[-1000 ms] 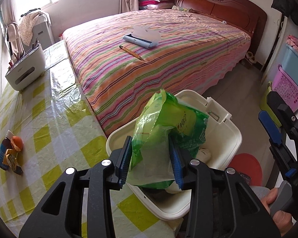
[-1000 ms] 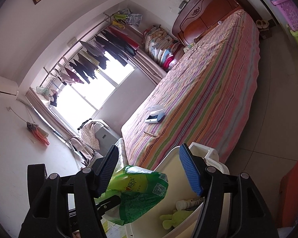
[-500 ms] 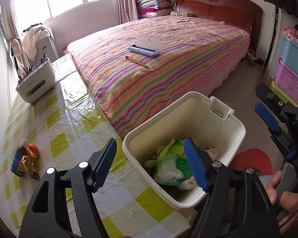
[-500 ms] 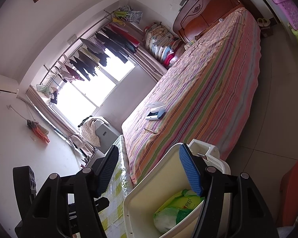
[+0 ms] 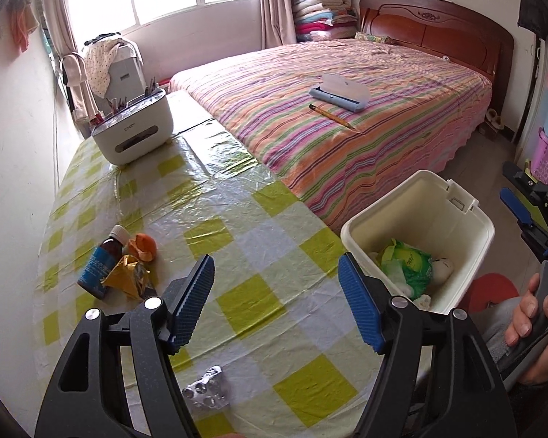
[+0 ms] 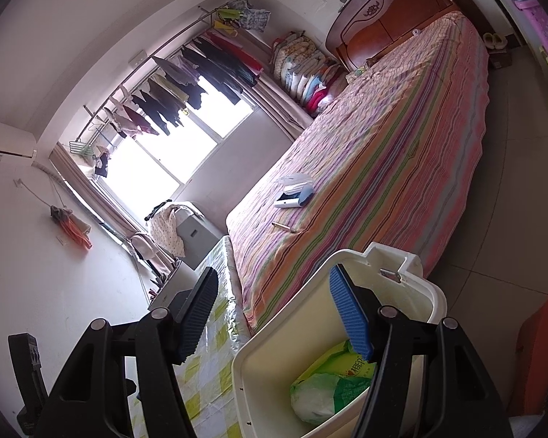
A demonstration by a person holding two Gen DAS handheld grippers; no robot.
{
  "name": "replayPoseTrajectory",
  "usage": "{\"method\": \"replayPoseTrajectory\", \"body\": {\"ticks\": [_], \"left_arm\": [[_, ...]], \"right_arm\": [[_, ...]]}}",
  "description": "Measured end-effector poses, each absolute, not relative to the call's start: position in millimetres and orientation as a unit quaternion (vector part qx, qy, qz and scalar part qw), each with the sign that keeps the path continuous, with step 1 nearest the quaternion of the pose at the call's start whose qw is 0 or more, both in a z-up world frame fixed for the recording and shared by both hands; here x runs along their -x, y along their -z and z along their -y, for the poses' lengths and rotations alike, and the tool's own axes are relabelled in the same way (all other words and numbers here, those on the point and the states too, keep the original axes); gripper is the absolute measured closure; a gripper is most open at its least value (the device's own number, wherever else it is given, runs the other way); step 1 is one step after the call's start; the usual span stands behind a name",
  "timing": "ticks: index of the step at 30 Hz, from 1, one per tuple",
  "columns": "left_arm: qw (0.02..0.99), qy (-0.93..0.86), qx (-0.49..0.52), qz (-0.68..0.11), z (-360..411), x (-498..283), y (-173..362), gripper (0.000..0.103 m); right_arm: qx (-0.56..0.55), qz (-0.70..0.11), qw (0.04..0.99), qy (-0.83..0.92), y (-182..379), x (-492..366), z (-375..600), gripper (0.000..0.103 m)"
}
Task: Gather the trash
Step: 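Move both open tools back over the table toward the remaining items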
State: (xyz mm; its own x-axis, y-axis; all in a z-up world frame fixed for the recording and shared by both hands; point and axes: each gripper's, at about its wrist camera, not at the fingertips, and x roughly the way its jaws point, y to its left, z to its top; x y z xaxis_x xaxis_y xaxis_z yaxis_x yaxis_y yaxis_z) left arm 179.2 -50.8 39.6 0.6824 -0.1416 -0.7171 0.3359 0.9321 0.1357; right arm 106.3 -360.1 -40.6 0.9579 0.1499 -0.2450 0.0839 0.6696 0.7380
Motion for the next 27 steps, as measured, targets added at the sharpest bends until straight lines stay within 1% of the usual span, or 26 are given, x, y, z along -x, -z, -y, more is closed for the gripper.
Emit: {"method": "replayPoseTrajectory", "body": {"ticks": [7,12,17,19,22,24,27], "left_arm": [[0.917,0.077,-0.073,-0.384,-14.5,-201.3,-43.1,0.033],[0.917,0.057,-0.032,-0.393,-45.5,-209.7,-40.5,0.033],[0.916,0.042,-0.030,-0.397,-64.4,-207.8,-35.1,0.033],[0.915,0.040,-0.028,-0.401,-70.7,-206.4,-32.2,0.030],[0.913,0.035,-0.021,-0.407,-81.2,-204.5,-27.2,0.030],[0.911,0.034,-0.019,-0.411,-87.8,-203.7,-24.2,0.030],[0.910,0.027,-0.020,-0.412,-96.2,-201.8,-20.8,0.030]], "right_arm": [[-0.388,-0.158,0.907,-0.033,35.9,-115.4,339.7,0.041],[-0.377,-0.168,0.910,-0.046,33.7,-121.1,324.9,0.041],[-0.364,-0.177,0.912,-0.060,31.7,-125.8,309.2,0.041],[-0.360,-0.182,0.913,-0.063,31.4,-127.5,303.8,0.041],[-0.357,-0.186,0.913,-0.069,30.4,-129.1,297.4,0.040],[-0.354,-0.188,0.913,-0.072,30.0,-130.3,292.7,0.037],[-0.349,-0.190,0.914,-0.076,29.2,-131.0,286.0,0.036]]}}
